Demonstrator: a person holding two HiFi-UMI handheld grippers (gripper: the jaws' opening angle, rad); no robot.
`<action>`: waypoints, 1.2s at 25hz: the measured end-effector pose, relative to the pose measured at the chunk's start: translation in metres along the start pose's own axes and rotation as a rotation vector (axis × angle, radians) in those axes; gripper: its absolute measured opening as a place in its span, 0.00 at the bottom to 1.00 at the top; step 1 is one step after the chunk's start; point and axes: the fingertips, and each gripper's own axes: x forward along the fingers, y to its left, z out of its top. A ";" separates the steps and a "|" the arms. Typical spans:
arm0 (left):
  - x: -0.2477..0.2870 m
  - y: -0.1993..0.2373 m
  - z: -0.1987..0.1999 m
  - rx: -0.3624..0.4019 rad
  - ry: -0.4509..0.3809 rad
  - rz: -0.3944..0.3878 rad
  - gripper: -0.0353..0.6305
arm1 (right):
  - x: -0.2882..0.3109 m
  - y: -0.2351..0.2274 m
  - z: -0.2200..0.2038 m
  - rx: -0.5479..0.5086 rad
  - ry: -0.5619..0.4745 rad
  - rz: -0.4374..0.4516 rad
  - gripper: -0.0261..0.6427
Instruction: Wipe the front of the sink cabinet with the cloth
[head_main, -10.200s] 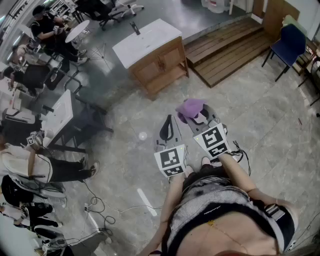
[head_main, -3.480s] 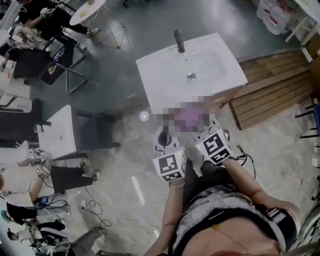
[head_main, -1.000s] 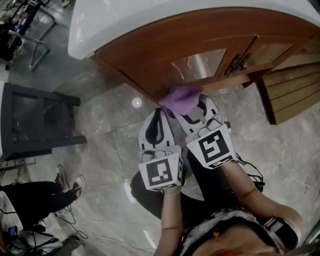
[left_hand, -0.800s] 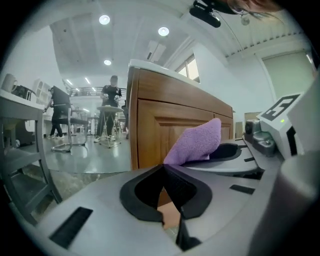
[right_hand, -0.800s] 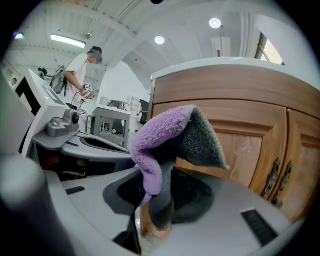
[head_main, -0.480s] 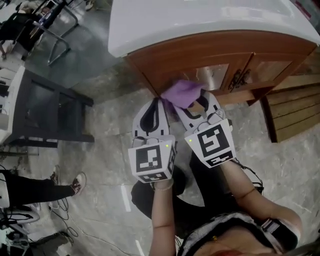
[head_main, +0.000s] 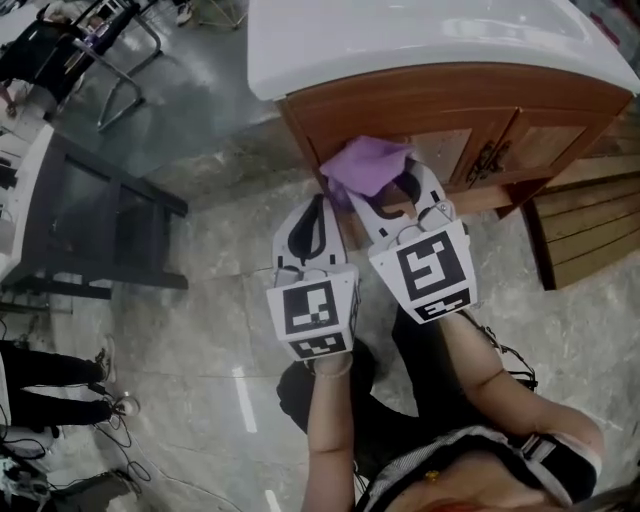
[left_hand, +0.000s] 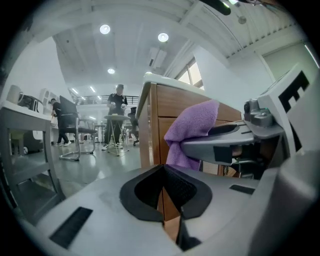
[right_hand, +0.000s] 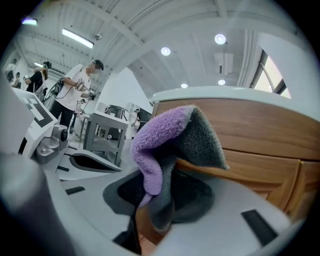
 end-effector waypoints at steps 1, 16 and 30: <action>-0.001 0.002 0.002 -0.001 -0.007 0.004 0.05 | 0.000 0.000 0.004 -0.013 -0.009 -0.013 0.30; 0.000 -0.003 0.010 -0.019 -0.059 -0.025 0.05 | 0.012 0.006 0.029 -0.096 -0.055 -0.050 0.30; 0.014 -0.031 0.007 -0.001 -0.049 -0.103 0.05 | 0.001 -0.017 0.021 -0.058 -0.064 -0.047 0.30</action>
